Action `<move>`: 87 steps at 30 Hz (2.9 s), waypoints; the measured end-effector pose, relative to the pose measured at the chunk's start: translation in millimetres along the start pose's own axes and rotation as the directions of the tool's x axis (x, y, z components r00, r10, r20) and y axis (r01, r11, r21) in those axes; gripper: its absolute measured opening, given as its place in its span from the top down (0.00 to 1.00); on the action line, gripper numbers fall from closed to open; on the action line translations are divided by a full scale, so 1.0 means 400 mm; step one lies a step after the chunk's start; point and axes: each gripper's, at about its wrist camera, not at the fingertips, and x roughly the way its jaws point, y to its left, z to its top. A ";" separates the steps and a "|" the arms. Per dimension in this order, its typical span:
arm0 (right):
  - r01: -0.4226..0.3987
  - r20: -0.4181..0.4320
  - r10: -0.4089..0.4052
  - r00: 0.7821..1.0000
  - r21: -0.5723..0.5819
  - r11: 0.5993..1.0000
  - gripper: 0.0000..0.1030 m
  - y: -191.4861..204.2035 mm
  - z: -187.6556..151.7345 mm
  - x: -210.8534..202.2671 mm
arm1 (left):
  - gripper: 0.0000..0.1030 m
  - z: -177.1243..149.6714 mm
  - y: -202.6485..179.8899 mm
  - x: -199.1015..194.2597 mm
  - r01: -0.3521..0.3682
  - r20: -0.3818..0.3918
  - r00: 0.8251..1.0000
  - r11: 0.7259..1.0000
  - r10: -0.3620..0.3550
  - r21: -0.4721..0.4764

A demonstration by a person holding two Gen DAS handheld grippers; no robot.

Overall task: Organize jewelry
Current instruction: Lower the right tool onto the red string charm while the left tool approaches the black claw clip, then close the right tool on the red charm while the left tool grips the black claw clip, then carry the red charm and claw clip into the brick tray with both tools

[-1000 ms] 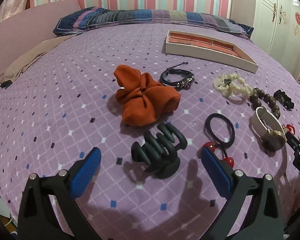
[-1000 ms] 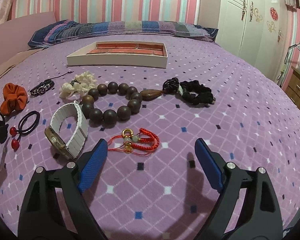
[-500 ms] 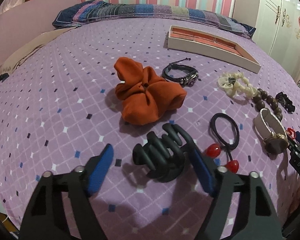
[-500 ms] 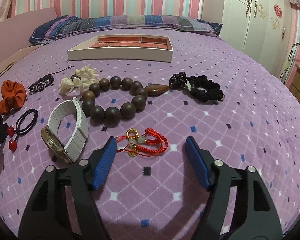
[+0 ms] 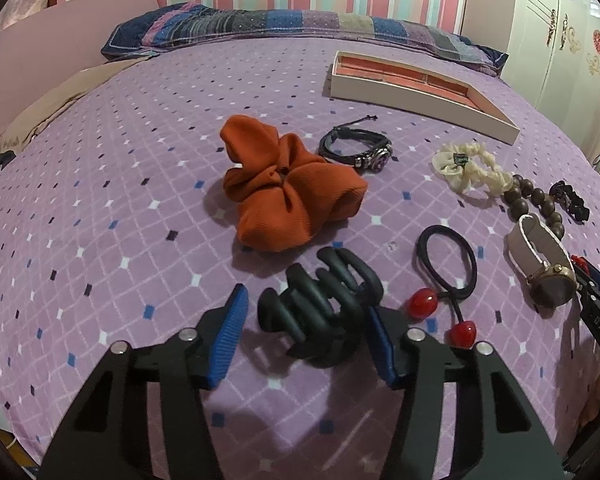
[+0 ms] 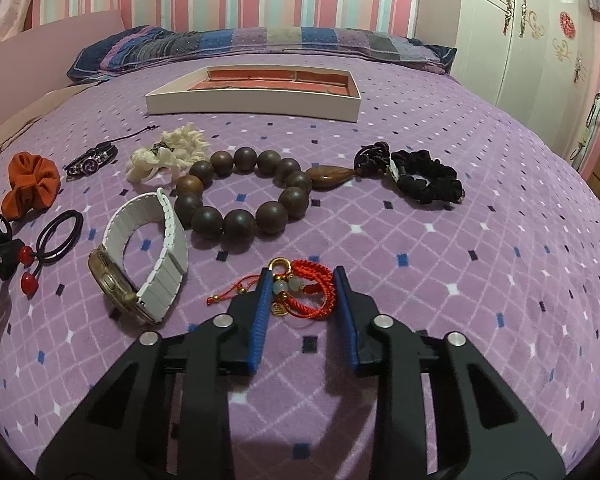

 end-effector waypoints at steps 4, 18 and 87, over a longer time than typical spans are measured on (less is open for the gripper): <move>-0.002 0.005 0.003 1.000 -0.011 1.000 0.77 0.005 -0.002 -0.001 | 0.55 -0.004 -0.014 0.000 -0.005 0.010 1.000 1.000 0.005 0.017; -0.017 0.024 0.018 1.000 -0.007 1.000 0.89 0.002 -0.005 -0.010 | 0.58 -0.008 -0.006 -0.015 -0.002 0.025 1.000 1.000 0.002 0.000; 0.015 -0.198 0.008 0.980 0.115 0.993 0.90 -0.145 0.878 0.854 | 0.58 0.963 -0.349 0.757 0.061 -0.154 0.987 0.989 -0.040 0.135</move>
